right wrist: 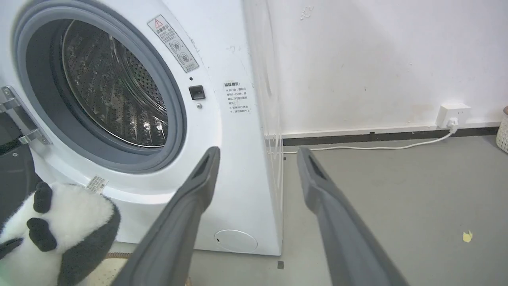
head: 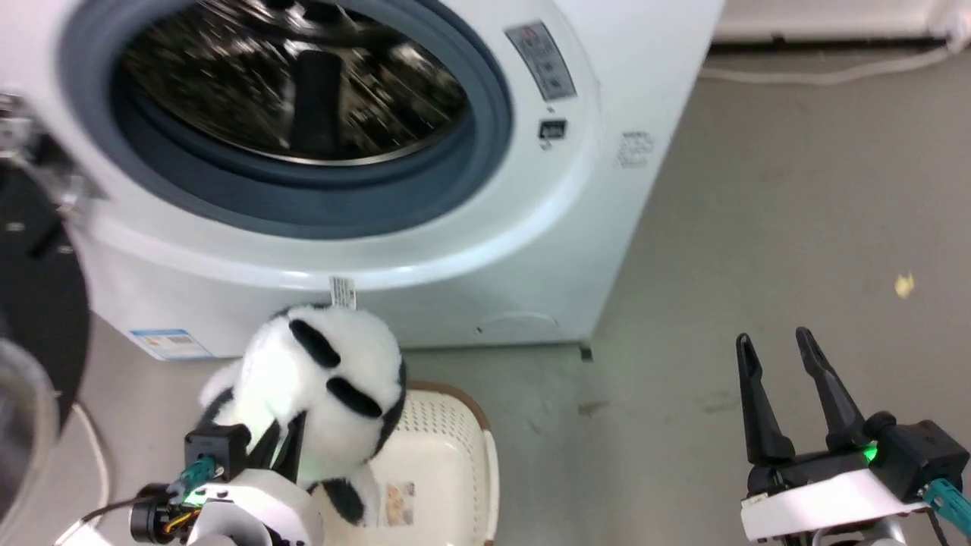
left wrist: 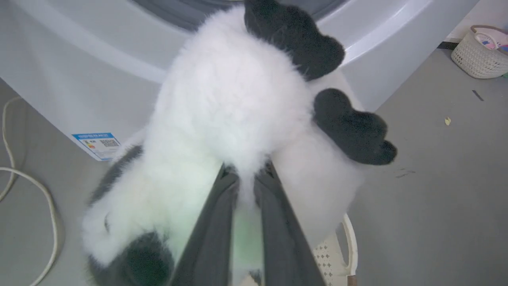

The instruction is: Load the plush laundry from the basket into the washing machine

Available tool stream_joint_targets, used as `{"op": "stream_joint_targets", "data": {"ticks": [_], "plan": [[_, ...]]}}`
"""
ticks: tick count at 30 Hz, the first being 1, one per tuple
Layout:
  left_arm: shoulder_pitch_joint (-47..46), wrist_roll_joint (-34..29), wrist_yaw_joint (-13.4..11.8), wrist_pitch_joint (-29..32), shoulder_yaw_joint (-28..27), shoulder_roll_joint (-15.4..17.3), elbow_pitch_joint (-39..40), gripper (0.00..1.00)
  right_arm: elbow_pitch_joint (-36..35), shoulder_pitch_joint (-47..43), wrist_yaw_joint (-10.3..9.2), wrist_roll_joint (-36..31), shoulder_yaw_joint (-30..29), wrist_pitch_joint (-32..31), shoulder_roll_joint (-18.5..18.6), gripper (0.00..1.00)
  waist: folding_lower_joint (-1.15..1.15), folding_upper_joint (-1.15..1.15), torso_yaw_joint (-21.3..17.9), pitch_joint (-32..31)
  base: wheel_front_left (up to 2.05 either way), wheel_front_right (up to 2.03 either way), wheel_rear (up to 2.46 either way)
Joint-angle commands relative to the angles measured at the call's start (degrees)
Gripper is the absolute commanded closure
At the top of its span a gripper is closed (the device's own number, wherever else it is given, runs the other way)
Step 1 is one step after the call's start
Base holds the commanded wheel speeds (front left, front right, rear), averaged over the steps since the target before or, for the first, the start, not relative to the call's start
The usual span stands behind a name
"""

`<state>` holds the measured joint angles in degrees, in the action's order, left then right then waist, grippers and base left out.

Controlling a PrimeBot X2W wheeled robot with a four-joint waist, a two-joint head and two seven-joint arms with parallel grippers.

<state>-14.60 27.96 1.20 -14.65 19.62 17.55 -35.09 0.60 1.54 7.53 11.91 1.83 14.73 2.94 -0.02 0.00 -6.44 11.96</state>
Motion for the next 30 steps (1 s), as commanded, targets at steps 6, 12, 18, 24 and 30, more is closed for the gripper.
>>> {"op": "stream_joint_targets", "data": {"ticks": [6, 12, 18, 24, 30], "plan": [[4.77, -8.35, -1.04, -0.34, -8.2, -0.44, 21.61, 1.0, -0.66, -0.92, -0.04, 0.59, 0.78, 0.27, -0.06, 0.0, 0.02, 0.0, 0.79, -1.24, 0.0, 0.0, 0.0], [0.9, -11.4, -0.57, -0.34, -12.19, 2.33, 30.28, 1.0, -1.3, 1.01, -0.04, 0.5, 2.35, 0.27, -0.06, 0.0, 0.02, 0.0, -2.39, 3.13, 0.0, 0.0, 0.0], [-10.07, -11.38, 1.31, 3.77, -14.17, 7.44, 31.53, 1.0, -2.23, 3.65, -0.04, 1.39, 3.5, 0.27, -0.06, 0.0, 0.02, 0.0, -6.21, 10.49, 0.0, 0.0, 0.0], [-25.9, -10.93, 3.34, 10.38, -15.18, 12.73, 26.56, 1.0, -4.83, 6.96, -0.04, 3.9, 4.6, 0.27, -0.06, 0.0, 0.02, 0.0, -10.18, 18.65, 0.0, 0.0, 0.0], [-41.54, -12.52, 4.82, 15.61, -13.43, 17.5, 15.86, 1.0, -5.63, 9.34, -0.04, 6.31, 5.85, 0.27, -0.06, 0.0, 0.02, 0.0, -13.29, 24.77, 0.0, 0.0, 0.0]]}}
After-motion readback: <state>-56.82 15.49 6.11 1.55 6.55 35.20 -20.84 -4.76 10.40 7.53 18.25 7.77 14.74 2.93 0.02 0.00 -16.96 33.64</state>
